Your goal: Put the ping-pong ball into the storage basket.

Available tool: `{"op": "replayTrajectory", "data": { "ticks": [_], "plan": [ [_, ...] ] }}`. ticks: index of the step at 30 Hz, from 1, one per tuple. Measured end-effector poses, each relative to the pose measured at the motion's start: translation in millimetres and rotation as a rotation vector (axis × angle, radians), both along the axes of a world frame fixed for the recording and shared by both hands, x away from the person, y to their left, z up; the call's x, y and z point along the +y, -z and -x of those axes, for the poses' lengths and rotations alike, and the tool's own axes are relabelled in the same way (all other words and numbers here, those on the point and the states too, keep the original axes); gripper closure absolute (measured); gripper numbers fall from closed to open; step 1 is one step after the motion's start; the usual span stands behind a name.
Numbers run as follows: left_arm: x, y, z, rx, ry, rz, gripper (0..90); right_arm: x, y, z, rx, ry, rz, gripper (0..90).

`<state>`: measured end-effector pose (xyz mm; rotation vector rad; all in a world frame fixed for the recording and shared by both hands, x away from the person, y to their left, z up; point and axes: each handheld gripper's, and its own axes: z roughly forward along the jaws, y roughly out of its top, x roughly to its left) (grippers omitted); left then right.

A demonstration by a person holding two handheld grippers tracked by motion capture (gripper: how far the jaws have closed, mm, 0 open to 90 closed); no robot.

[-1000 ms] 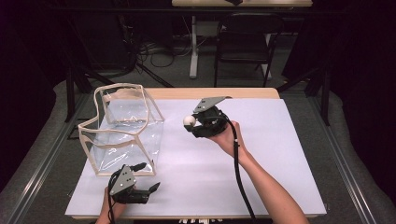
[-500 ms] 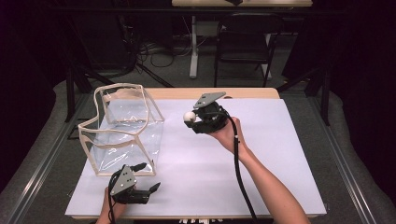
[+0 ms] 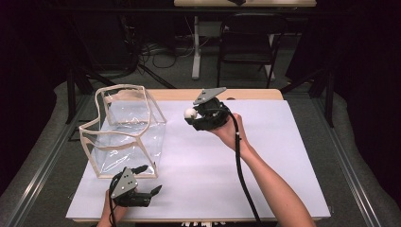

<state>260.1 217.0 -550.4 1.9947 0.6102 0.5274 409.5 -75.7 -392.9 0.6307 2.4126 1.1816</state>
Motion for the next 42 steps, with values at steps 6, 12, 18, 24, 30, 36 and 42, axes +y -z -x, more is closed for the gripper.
{"op": "replayTrajectory", "data": {
  "ticks": [6,12,18,24,30,36,42],
  "plan": [
    [0.0,0.1,-0.3,0.001,-0.003,0.003,16.1,2.9,-4.1,-3.1,-0.005,-0.002,0.005,50.4],
    [0.0,0.0,-0.5,0.002,-0.002,0.003,16.1,6.7,-9.0,-6.2,-0.014,-0.007,0.013,50.4],
    [0.5,0.0,-0.6,0.003,-0.001,0.006,16.1,10.4,-15.7,-8.0,-0.024,-0.01,0.016,50.4],
    [0.6,-0.2,-0.3,0.001,-0.001,0.005,16.1,14.4,-21.1,-9.5,-0.031,-0.012,0.015,50.4],
    [-0.1,-0.1,-0.2,0.0,0.005,0.001,16.1,18.8,-21.8,-11.7,-0.029,-0.016,0.017,50.4],
    [0.5,-0.3,0.0,0.0,0.002,0.002,16.0,23.2,-24.8,-13.3,-0.034,-0.017,0.022,50.4],
    [0.4,-0.1,-0.3,0.003,0.002,0.004,16.1,28.0,-27.1,-14.1,-0.042,-0.024,0.03,50.4]
  ]
}}
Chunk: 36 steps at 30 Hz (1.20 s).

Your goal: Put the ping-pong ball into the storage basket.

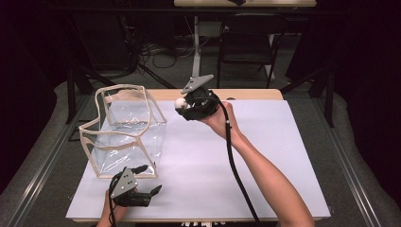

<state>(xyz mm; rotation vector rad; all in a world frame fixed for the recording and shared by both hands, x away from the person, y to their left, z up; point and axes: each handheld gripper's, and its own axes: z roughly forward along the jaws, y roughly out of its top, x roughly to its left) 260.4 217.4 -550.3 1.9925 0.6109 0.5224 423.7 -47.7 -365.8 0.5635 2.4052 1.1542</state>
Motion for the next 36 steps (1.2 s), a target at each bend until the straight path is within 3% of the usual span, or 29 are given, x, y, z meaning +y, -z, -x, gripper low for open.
{"op": "replayTrajectory", "data": {
  "ticks": [22,36],
  "plan": [
    [0.6,0.0,0.1,0.001,0.001,0.0,16.1,22.1,-9.8,-0.2,-0.027,-0.025,0.036,50.4],
    [0.7,0.0,0.0,0.0,0.0,-0.001,16.1,33.5,-13.0,-5.6,-0.03,-0.027,0.02,50.5]
  ]
}}
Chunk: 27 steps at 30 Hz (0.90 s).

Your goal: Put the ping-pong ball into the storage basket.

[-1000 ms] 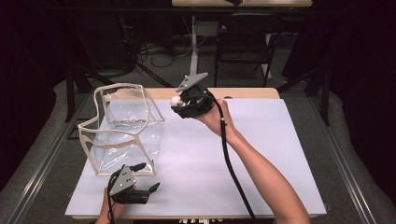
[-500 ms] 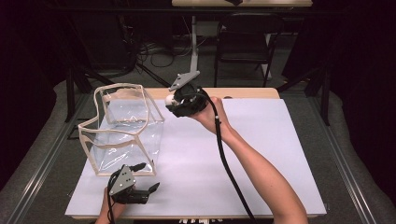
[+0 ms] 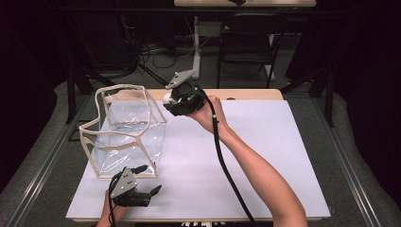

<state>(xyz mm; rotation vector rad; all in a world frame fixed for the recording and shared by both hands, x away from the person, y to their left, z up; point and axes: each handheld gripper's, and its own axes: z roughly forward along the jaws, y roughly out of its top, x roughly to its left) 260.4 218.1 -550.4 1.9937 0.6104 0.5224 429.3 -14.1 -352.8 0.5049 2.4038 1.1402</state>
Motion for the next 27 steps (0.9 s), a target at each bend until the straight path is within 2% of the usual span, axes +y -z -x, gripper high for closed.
{"op": "replayTrajectory", "data": {
  "ticks": [4,14,16,27],
  "plan": [
    [0.3,-0.1,0.0,0.0,0.001,0.001,16.1,2.7,0.1,-0.4,-0.006,-0.018,-0.014,50.5],
    [0.3,-0.1,-0.1,0.001,0.0,-0.001,16.1,7.2,-1.0,-2.8,0.01,-0.043,-0.031,50.6],
    [0.4,0.0,-0.1,0.0,0.001,0.001,16.1,7.2,-1.7,-3.1,0.011,-0.052,-0.056,50.6],
    [0.3,-0.1,0.1,0.0,0.002,0.0,16.0,9.9,-5.0,-4.4,0.045,-0.084,-0.118,50.5]
  ]
}}
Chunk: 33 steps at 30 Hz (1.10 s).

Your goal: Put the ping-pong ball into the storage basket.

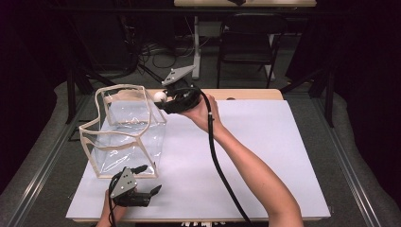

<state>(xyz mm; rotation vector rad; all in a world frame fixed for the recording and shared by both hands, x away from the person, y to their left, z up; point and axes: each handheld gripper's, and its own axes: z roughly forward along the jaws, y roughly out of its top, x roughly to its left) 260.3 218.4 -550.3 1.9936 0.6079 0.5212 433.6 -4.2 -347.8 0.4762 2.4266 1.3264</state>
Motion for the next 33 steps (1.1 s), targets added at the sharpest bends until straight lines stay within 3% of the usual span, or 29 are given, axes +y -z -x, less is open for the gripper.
{"op": "replayTrajectory", "data": {
  "ticks": [20,33],
  "plan": [
    [-0.3,0.2,-0.2,0.0,-0.002,0.002,16.0,14.1,-6.1,-0.8,0.001,0.007,-0.024,50.4],
    [0.4,0.1,-0.2,0.0,0.0,-0.001,16.1,26.5,-9.4,-0.7,-0.005,0.011,0.003,50.4]
  ]
}}
